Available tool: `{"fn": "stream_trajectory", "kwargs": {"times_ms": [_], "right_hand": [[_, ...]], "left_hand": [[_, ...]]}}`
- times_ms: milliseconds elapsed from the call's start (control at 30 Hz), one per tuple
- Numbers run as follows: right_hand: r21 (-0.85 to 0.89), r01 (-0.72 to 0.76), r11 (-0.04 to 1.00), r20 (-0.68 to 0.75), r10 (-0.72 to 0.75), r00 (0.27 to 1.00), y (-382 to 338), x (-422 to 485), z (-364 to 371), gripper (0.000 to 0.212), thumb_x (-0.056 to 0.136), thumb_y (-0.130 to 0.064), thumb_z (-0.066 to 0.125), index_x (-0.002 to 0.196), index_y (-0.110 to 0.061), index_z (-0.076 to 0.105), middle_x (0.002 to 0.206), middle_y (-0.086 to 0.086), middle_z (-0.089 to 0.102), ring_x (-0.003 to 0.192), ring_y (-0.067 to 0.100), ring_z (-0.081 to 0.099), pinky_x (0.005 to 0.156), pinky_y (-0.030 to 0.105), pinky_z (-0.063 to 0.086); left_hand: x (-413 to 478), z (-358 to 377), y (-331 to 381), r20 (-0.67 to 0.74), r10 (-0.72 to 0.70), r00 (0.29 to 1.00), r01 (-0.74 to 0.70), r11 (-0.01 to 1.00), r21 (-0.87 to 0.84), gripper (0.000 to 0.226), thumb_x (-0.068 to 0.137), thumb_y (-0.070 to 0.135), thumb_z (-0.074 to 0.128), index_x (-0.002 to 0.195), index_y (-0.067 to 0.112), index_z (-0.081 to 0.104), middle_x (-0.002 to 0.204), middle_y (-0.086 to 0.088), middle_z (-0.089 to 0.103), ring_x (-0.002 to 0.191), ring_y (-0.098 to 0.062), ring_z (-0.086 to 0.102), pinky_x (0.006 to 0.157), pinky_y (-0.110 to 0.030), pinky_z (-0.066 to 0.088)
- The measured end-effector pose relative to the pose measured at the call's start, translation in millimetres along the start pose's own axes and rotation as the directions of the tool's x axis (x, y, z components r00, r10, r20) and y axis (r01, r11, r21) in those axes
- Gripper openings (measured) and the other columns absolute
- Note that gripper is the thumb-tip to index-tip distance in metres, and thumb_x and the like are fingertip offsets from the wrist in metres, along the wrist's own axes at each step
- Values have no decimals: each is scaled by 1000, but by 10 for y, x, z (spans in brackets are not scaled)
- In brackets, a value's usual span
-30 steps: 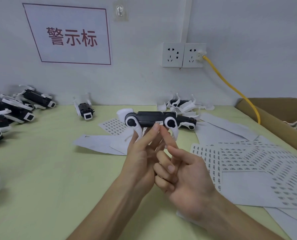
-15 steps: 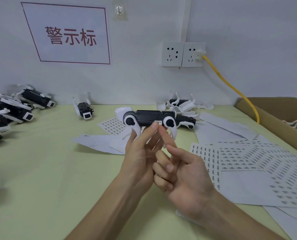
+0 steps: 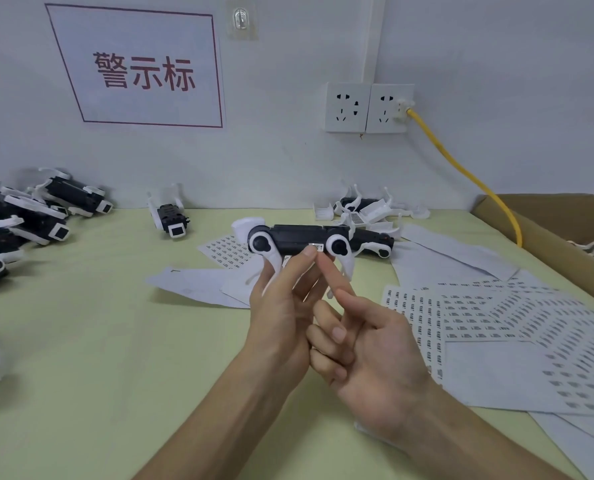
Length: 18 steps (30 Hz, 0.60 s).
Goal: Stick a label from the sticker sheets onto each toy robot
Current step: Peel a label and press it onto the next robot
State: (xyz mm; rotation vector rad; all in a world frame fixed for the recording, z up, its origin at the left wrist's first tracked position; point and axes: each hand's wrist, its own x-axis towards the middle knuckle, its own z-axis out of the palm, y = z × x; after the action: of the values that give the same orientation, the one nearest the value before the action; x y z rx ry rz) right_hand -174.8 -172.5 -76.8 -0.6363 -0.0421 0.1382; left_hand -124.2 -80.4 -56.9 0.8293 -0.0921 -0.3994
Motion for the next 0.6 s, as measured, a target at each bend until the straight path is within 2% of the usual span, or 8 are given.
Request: {"fn": "stream_trajectory", "kwargs": {"times_ms": [167,300,433,500,600], "right_hand": [[0,1,1000,-23,-1,1000,5,5,0,45,91,-18,46,125,-29,73,57,0,33,51,14,13,43,26,14],[2,7,1000,-43,-7,999,10,7,7,45,92,-18,45,125,-28,73,57,1,33,51,14,12,43,26,14],[-3,6,1000,-52,-7,999,12,3,9,44,94,-18,44,125,-28,73,58,0,33,52,13,12,43,26,14],[-6,9,1000,-50,-9,999,12,2,8,44,94,-18,43,124,-29,74,58,0,32,52,13,12,43,26,14],[-16,18,1000,-51,-19,999,14,2,5,43,93,-19,45,122,-29,75,58,0,32,52,13,12,44,26,14]], "left_hand": [[4,-14,-21,-10,17,1000,-17,1000,0,39,90,28,73,114,20,43,90,-8,69,53,-16,61,52,-27,52],[17,-20,-32,-24,24,999,-24,1000,-2,43,87,29,75,117,20,45,95,-9,72,64,-18,66,60,-29,55],[19,-16,-27,-28,21,999,-21,1000,-3,53,75,32,79,115,19,46,100,-12,72,70,-21,67,62,-30,56],[29,-29,-32,-29,26,999,-26,1000,-1,48,80,29,79,113,18,45,103,-16,71,77,-22,71,65,-32,57],[49,-56,-45,-18,26,1000,-24,998,59,39,89,29,75,112,20,45,106,-17,74,77,-21,70,74,-36,54]]}}
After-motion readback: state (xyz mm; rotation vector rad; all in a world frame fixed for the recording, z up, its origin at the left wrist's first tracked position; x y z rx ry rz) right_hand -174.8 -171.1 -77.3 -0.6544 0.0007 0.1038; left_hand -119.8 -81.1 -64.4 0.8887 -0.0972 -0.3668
